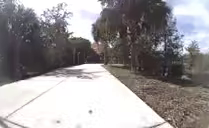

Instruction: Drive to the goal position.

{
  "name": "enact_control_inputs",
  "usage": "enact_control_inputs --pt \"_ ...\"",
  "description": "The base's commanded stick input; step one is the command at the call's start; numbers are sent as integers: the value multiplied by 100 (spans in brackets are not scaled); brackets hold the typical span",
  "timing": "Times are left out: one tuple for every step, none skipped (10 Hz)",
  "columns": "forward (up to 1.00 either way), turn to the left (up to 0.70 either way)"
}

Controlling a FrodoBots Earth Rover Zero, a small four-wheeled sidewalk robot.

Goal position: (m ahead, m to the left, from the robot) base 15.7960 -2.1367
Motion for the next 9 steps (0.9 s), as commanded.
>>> enact_control_inputs --pt "85 0" --pt "85 0" --pt "85 0" --pt "85 0" --pt "85 0" --pt "85 0" --pt "85 0" --pt "85 0" --pt "85 0"
